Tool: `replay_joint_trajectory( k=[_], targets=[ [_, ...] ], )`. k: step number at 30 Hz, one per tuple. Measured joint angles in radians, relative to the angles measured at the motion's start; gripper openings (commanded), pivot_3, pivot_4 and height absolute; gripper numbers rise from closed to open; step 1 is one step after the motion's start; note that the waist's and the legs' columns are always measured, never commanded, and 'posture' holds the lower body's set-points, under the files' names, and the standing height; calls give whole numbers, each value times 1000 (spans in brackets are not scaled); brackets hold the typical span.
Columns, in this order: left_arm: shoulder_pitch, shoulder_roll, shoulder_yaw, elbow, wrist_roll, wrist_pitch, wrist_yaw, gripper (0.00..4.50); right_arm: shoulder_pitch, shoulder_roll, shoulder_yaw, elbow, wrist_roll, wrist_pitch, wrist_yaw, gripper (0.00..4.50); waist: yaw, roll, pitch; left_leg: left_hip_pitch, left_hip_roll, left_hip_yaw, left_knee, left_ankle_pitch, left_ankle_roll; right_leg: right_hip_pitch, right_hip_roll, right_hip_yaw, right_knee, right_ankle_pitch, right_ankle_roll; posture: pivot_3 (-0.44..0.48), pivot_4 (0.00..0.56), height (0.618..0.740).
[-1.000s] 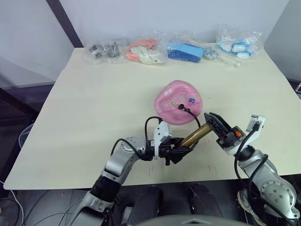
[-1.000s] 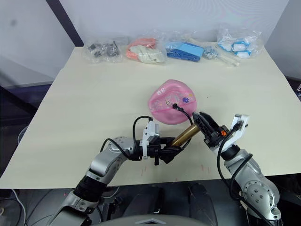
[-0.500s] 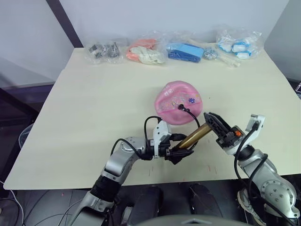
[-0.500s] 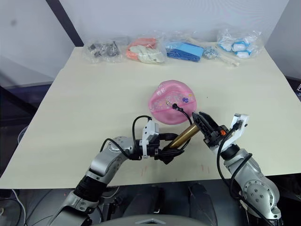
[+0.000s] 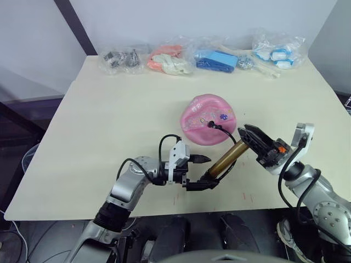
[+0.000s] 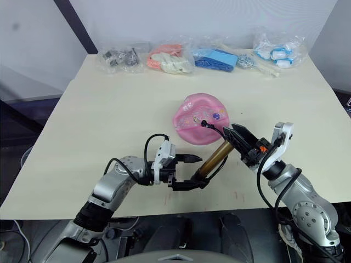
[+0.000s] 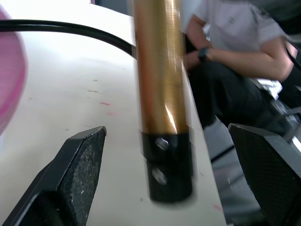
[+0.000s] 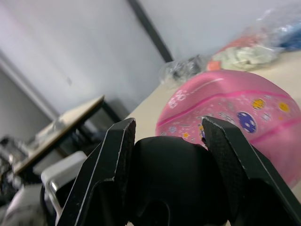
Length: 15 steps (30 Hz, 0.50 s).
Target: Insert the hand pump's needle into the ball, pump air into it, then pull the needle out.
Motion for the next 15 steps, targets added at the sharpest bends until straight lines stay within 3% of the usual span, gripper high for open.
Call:
replay_joint_trajectory(
  k=[7,15],
  targets=[
    [-82,-22,-46,138,87,-45,-14,4413,-104,-134,4,0,-88,-2,124,1740,1,0,0,-1,0,-2,0,0,0,0,0,-2,-1,0,0,0,150,740],
    [-162,-132,-69,254,135,-84,4,4413,-166,-154,16,-31,-111,-3,192,1740,1,-1,0,-2,0,-3,0,0,0,0,-1,-4,-1,0,0,0,150,740]
  ],
)
